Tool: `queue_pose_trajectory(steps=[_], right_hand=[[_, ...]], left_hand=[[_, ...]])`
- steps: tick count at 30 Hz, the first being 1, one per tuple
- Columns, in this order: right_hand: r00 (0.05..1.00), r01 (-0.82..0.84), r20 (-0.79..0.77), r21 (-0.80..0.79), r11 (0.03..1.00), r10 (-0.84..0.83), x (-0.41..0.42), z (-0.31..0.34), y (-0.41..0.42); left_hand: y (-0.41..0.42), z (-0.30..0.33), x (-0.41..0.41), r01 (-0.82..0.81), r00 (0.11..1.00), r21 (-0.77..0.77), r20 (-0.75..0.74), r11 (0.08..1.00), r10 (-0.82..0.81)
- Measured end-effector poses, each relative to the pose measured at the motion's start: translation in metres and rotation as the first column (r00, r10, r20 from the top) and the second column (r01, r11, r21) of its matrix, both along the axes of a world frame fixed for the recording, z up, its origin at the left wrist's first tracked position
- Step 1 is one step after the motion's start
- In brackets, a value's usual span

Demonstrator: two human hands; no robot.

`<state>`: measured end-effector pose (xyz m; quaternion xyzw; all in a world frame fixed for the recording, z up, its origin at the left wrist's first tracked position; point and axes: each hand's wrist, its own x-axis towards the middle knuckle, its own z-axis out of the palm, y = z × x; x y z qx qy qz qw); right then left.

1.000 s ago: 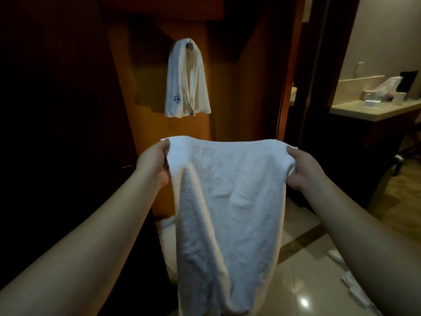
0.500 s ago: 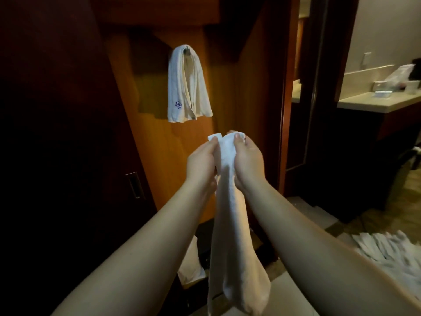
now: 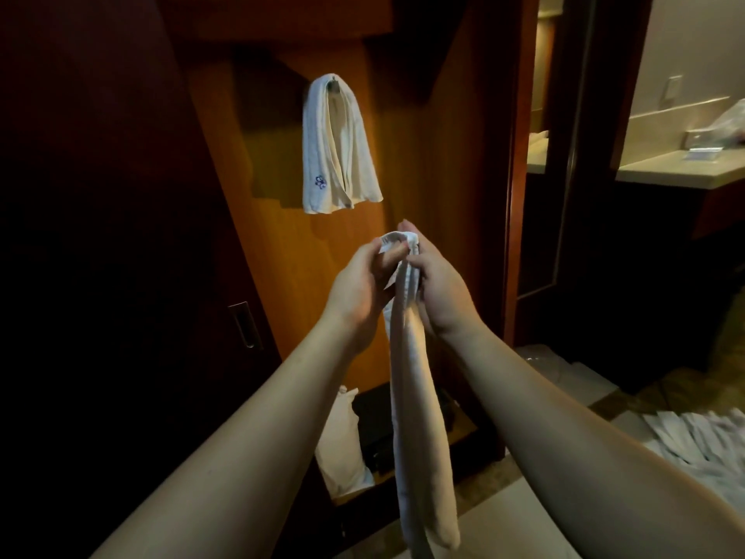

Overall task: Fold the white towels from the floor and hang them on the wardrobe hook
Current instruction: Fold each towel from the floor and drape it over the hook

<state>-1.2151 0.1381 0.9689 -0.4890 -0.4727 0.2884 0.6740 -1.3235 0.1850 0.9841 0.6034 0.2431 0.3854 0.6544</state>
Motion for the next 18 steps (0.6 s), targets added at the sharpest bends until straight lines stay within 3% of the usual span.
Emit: queue_pose_trajectory(steps=[4,8,11,13,16,18], right_hand=[[0.943,0.116,0.315,-0.005,0.993,-0.109,0.01,-0.004,-0.002],[0.897,0.153,0.416,0.022,0.988,-0.148,0.02,-0.008,-0.003],[0.927,0.112,0.358,0.013,0.994,-0.109,0.035,-0.008,-0.008],[0.955,0.134,0.265,0.015,0.991,-0.133,0.042,-0.006,-0.011],[0.968,0.192,0.153,0.051,0.98,-0.198,0.047,-0.002,-0.013],[0.978,0.171,0.104,0.08,0.982,-0.178,0.047,0.002,-0.014]], left_hand=[[0.002,-0.001,0.001,0.023,1.0,0.027,-0.006,0.999,-0.023],[0.001,0.0,0.001,0.031,1.0,0.039,-0.008,0.999,-0.03],[0.0,-0.001,-0.002,0.077,0.996,0.036,-0.042,0.996,-0.075],[0.002,-0.002,-0.002,0.044,0.994,0.146,-0.108,0.988,-0.028],[0.011,-0.008,-0.001,-0.142,0.946,0.499,-0.185,0.855,0.265],[0.02,-0.012,-0.001,-0.226,0.882,0.632,-0.191,0.741,0.432]])
